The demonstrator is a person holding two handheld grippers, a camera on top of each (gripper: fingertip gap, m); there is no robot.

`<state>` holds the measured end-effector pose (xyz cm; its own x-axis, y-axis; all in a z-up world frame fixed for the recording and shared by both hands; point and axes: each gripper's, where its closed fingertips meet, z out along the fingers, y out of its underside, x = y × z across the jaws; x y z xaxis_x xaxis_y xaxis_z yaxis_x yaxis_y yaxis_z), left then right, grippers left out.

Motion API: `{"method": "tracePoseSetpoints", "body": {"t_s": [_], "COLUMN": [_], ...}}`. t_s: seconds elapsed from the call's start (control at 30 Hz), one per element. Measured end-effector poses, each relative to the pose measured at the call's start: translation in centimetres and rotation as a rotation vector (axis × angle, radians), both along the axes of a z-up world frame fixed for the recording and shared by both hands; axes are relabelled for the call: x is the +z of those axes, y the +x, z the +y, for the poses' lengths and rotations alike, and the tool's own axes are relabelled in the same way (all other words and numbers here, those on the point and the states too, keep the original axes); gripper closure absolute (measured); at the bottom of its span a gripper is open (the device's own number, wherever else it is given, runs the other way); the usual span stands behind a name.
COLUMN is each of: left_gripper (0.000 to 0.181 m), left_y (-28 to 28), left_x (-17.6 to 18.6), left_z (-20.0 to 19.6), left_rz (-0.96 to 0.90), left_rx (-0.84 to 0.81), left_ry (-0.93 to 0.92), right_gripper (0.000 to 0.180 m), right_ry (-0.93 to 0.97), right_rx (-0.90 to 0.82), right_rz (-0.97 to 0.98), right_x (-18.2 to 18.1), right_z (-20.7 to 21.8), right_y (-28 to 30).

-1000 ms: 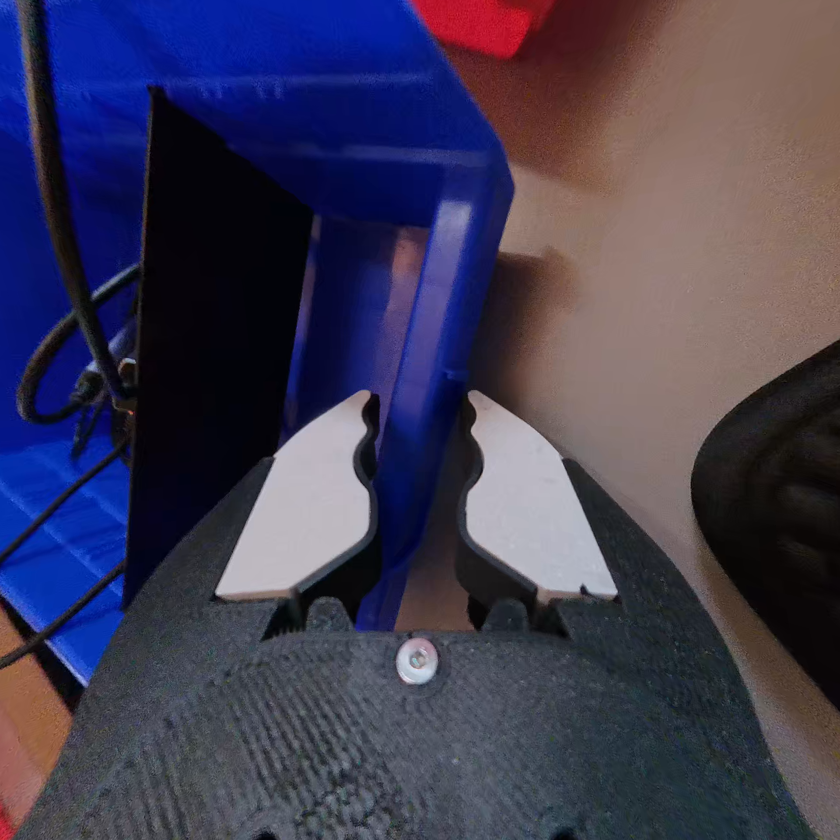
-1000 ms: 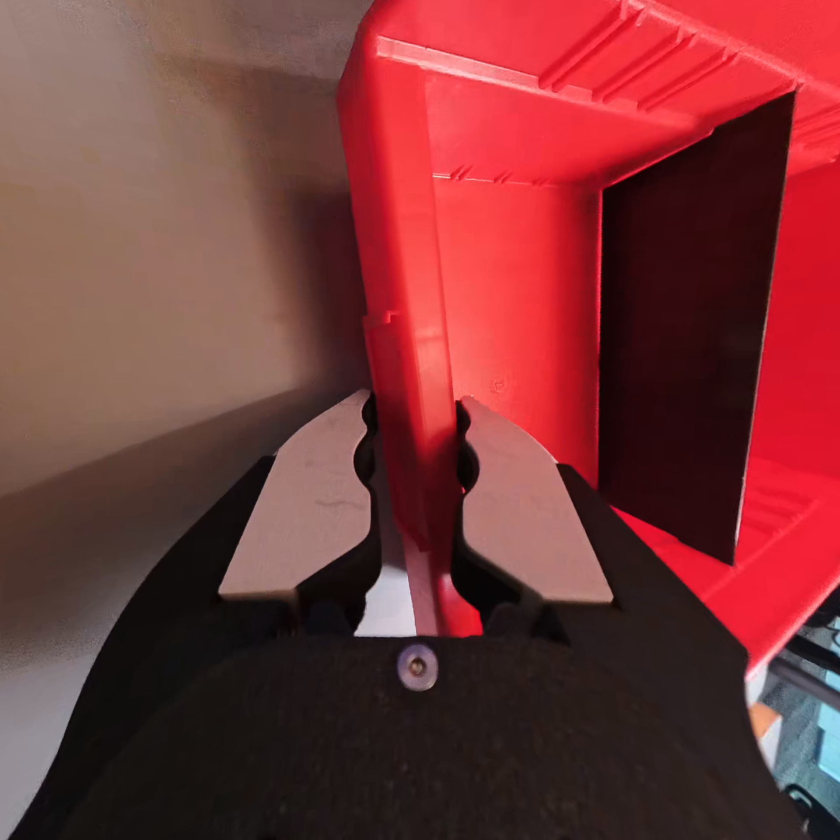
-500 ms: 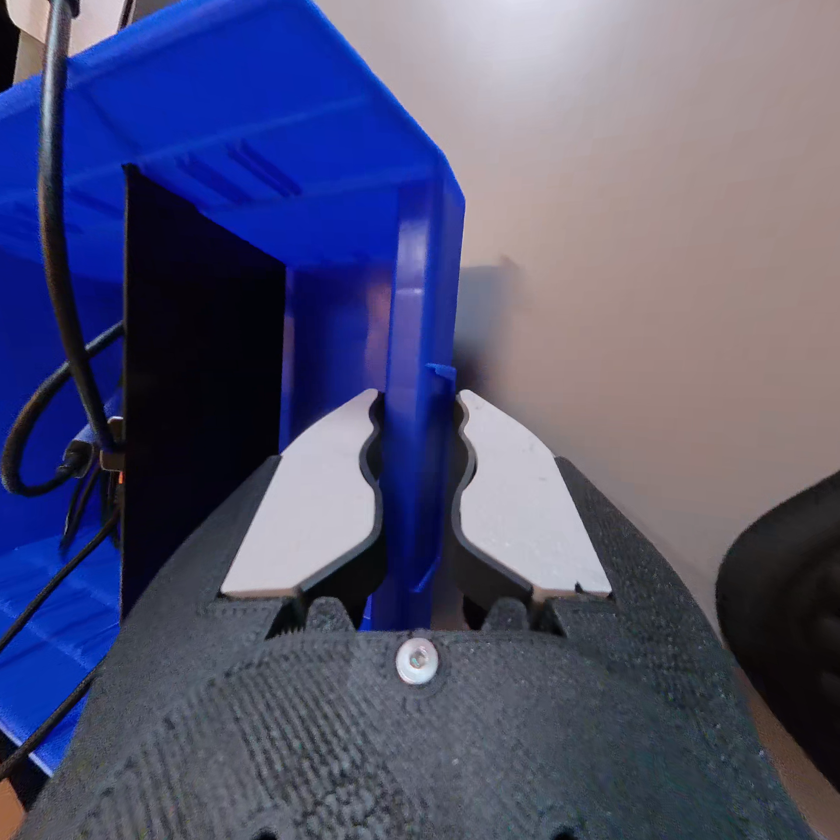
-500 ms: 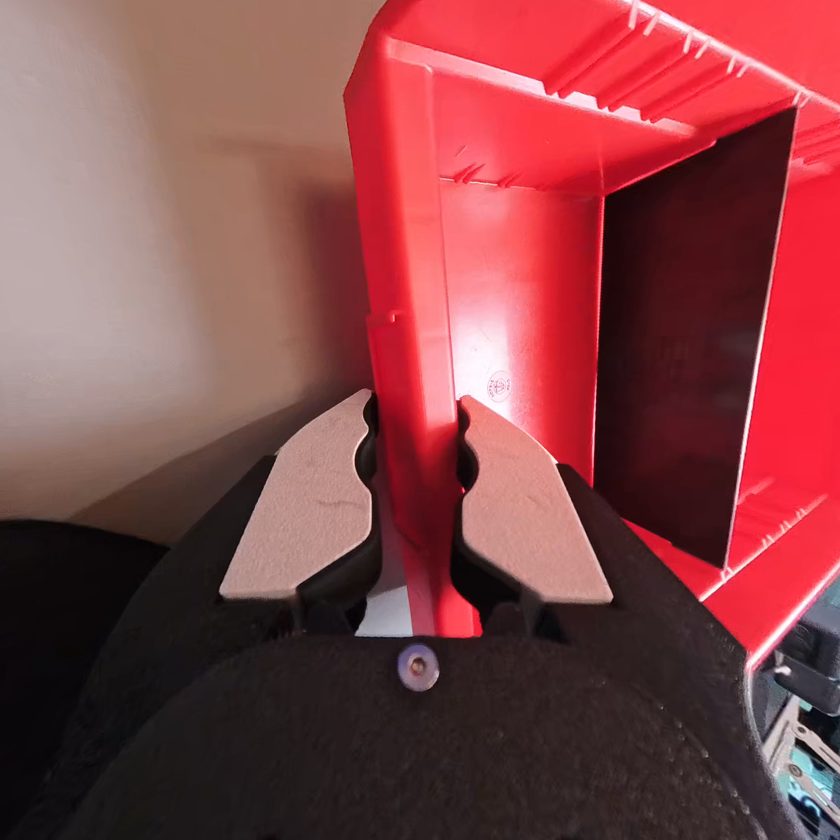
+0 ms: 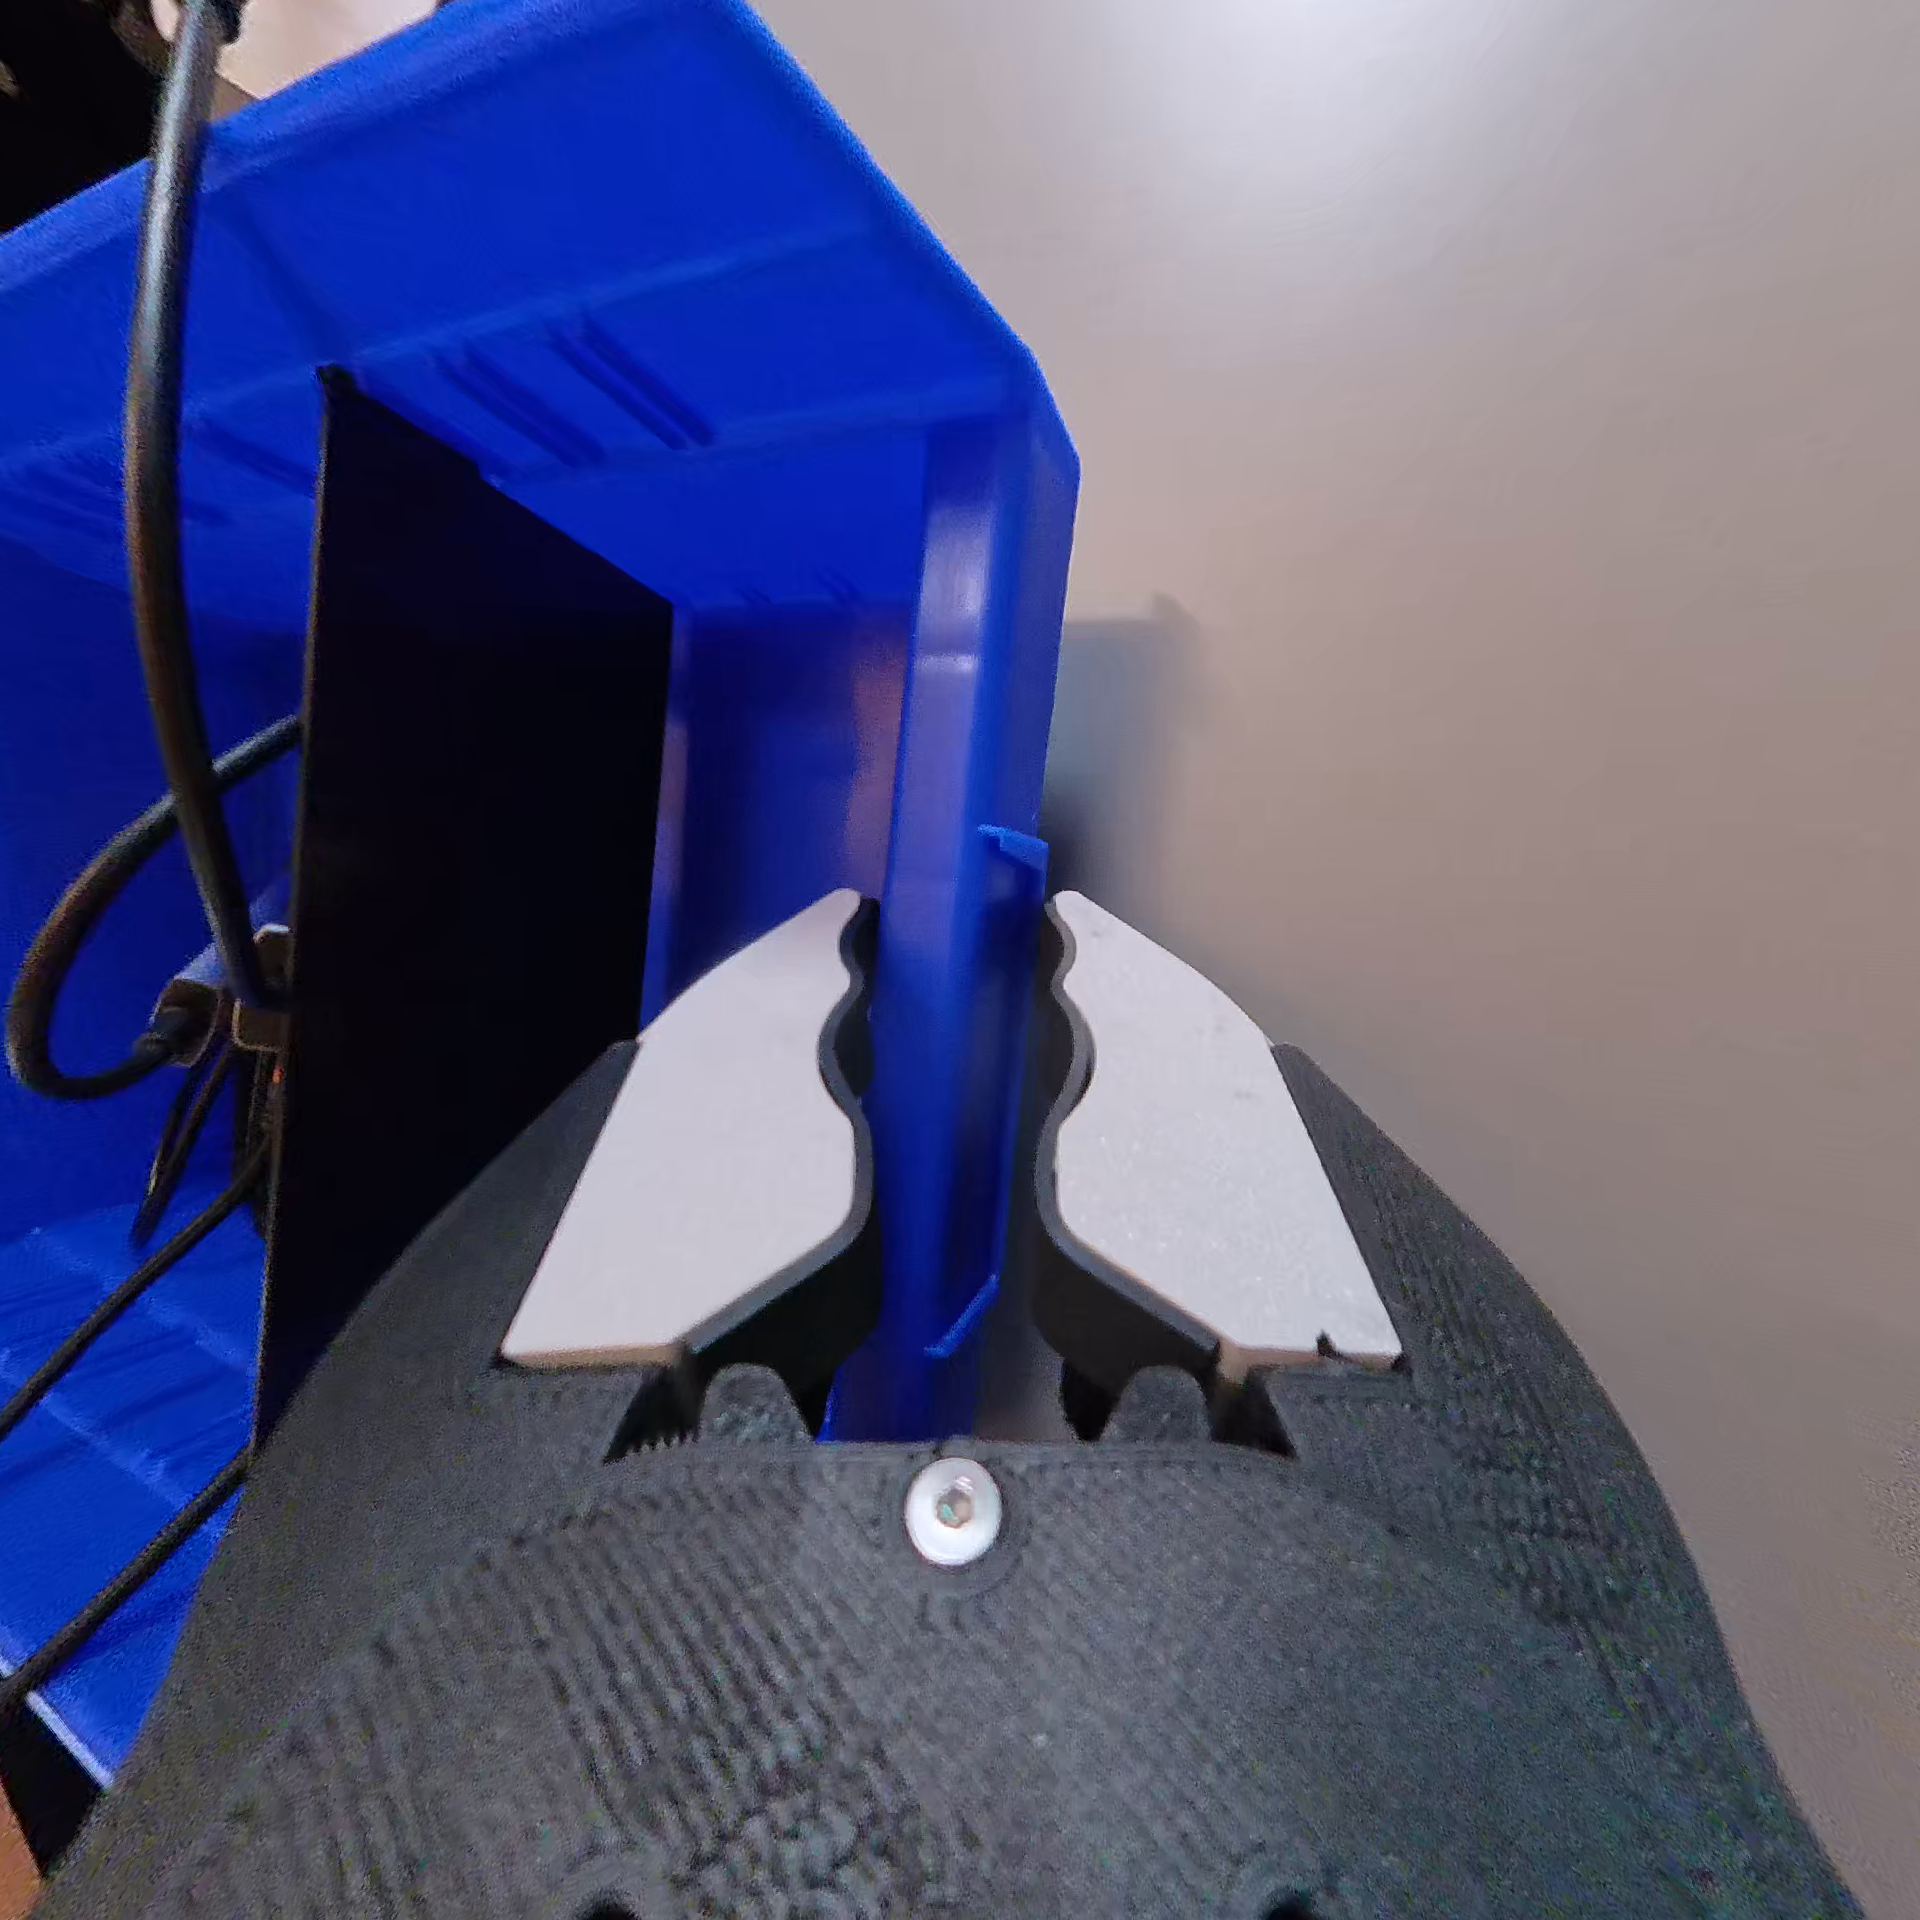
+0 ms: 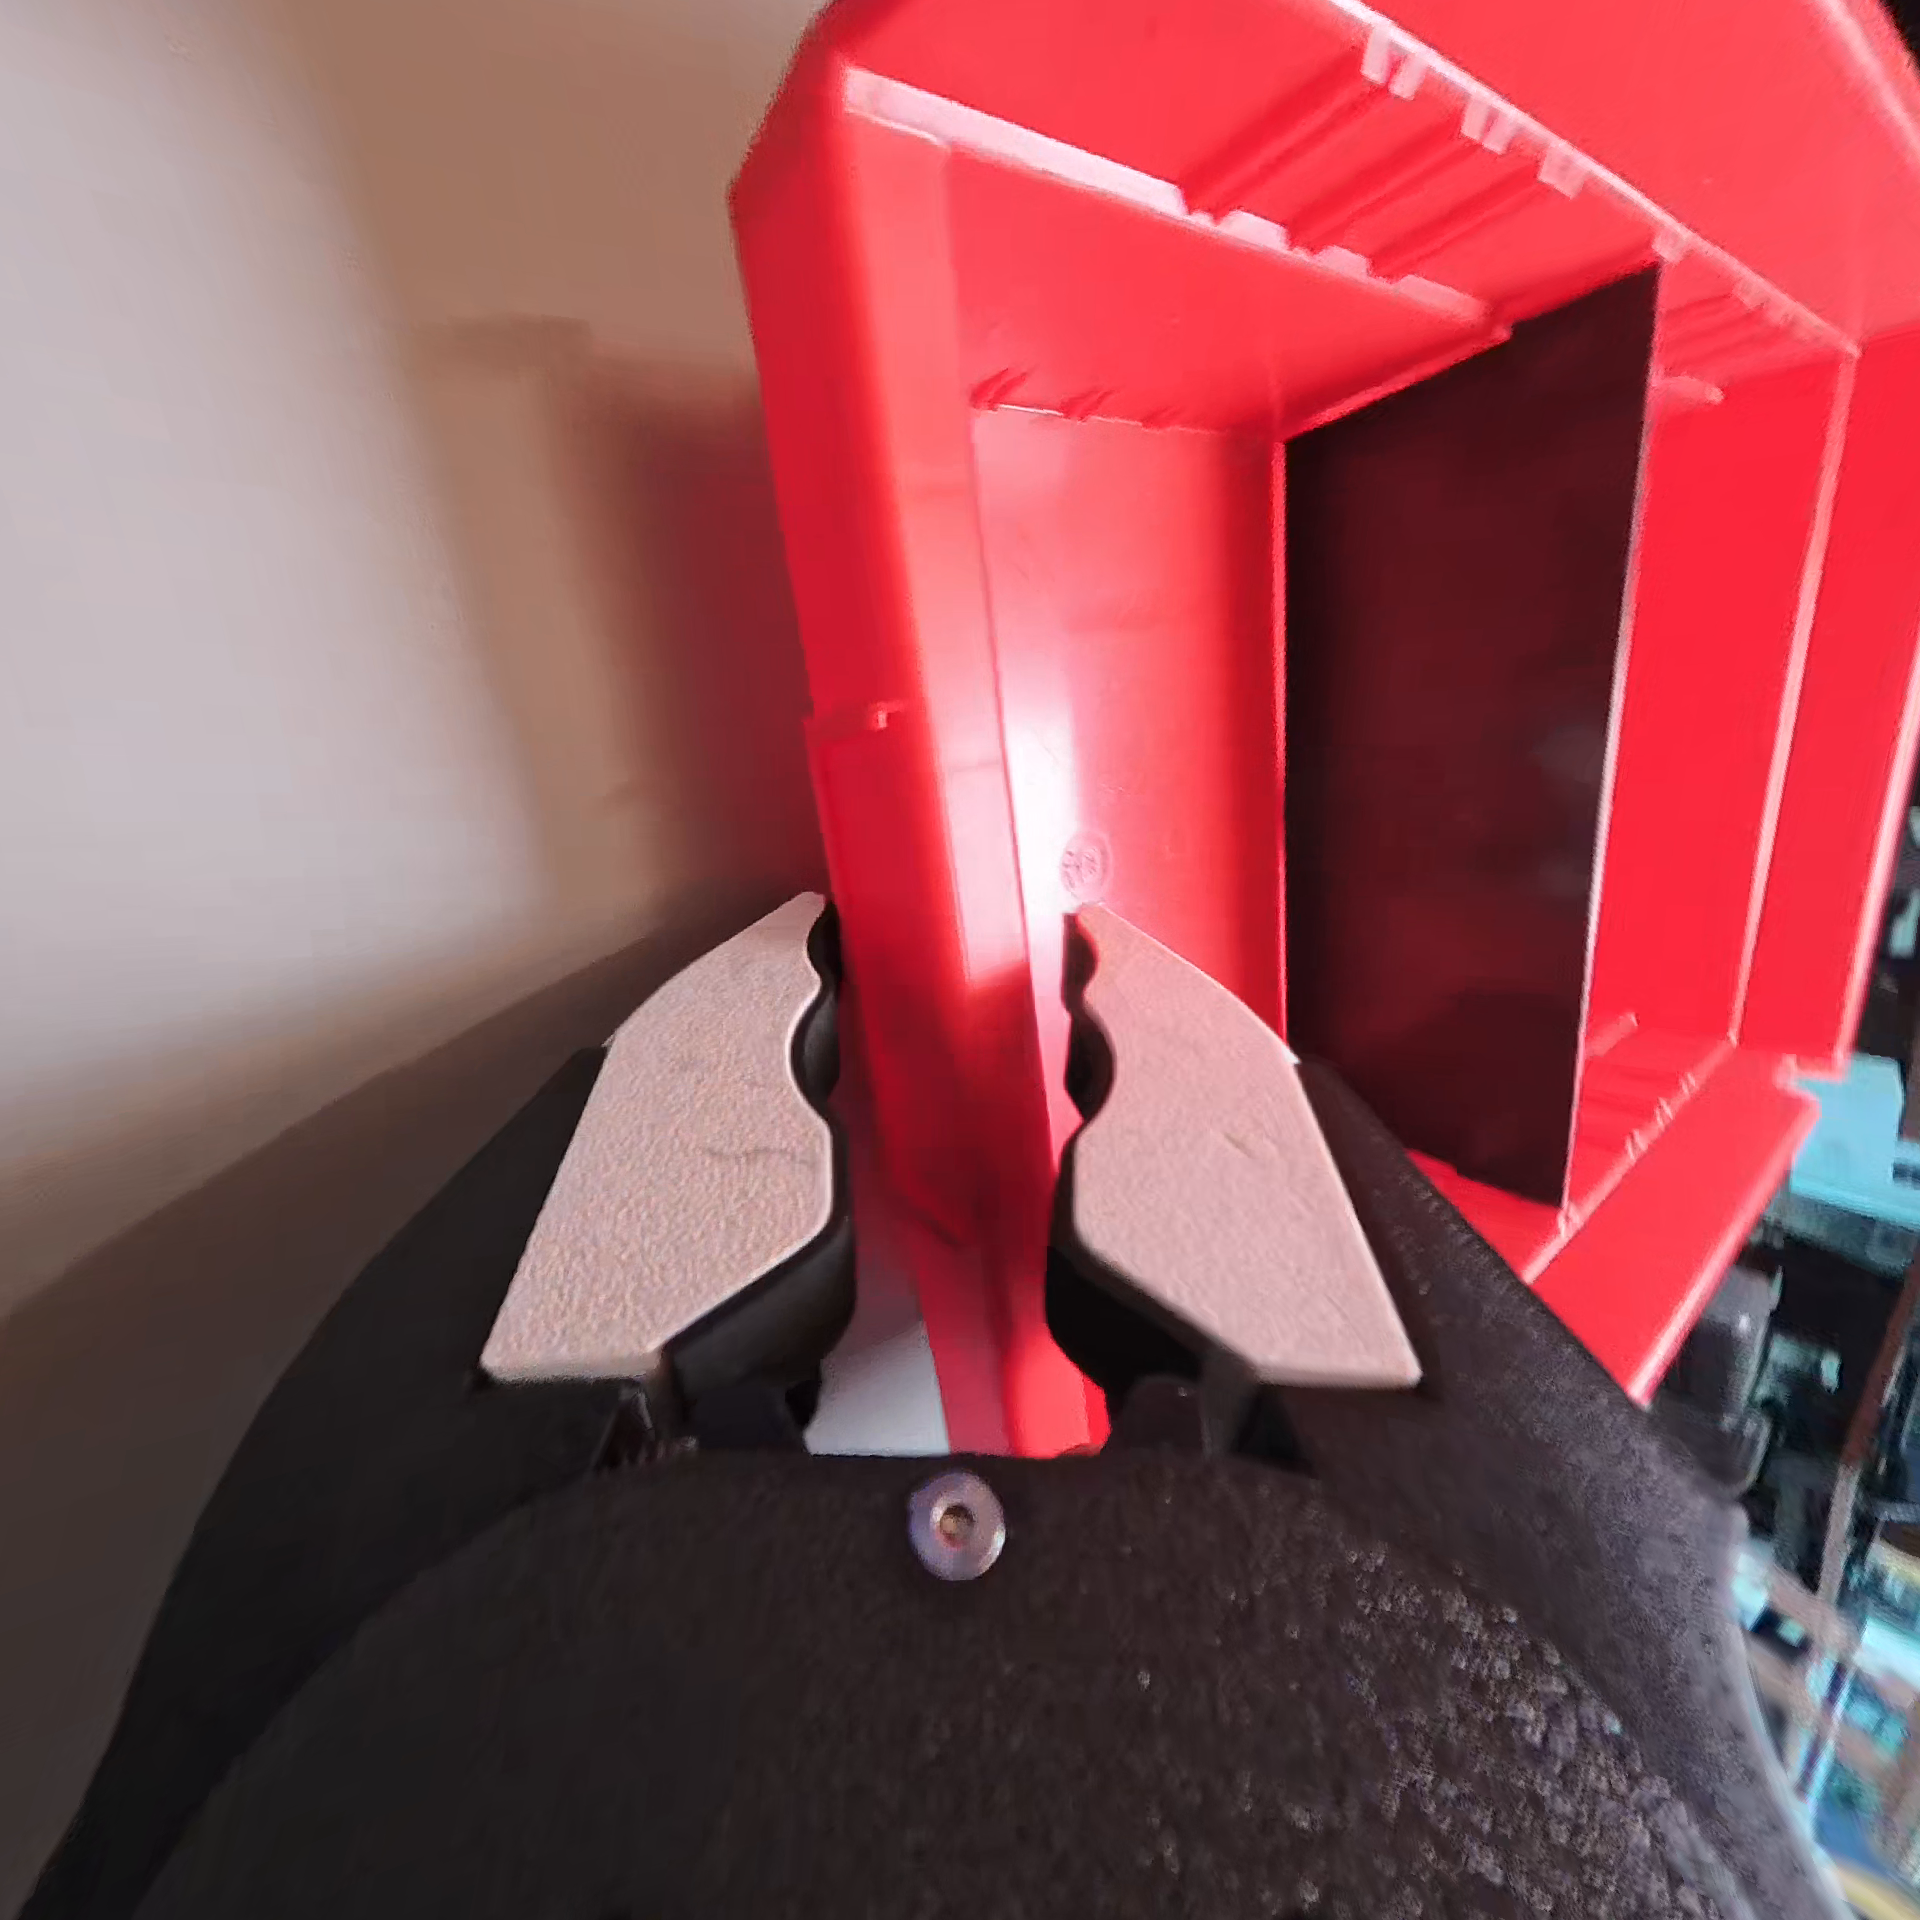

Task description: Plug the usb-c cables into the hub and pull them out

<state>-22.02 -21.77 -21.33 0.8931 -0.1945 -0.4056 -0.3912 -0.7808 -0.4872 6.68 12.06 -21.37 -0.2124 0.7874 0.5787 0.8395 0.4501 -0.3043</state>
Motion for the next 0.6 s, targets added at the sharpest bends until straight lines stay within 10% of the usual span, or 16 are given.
{"method": "tracePoseSetpoints", "body": {"t_s": [0.37, 0.6], "left_gripper": [0.145, 0.15], "left_y": [-2.7, -10.3], "left_x": [9.7, 11.7], "left_z": [-1.4, -1.4], "left_rz": [0.027, 0.191], "left_rx": [0.097, 0.166], "left_ry": [0.284, 0.091], "right_gripper": [0.14, 0.145], "right_ry": [-0.464, -0.462], "right_rx": [-0.023, 0.028], "right_rz": [0.773, 0.793], "right_x": [10.2, 7.6], "right_z": [-8.9, -11.1], "right_y": [-2.5, -4.1]}}
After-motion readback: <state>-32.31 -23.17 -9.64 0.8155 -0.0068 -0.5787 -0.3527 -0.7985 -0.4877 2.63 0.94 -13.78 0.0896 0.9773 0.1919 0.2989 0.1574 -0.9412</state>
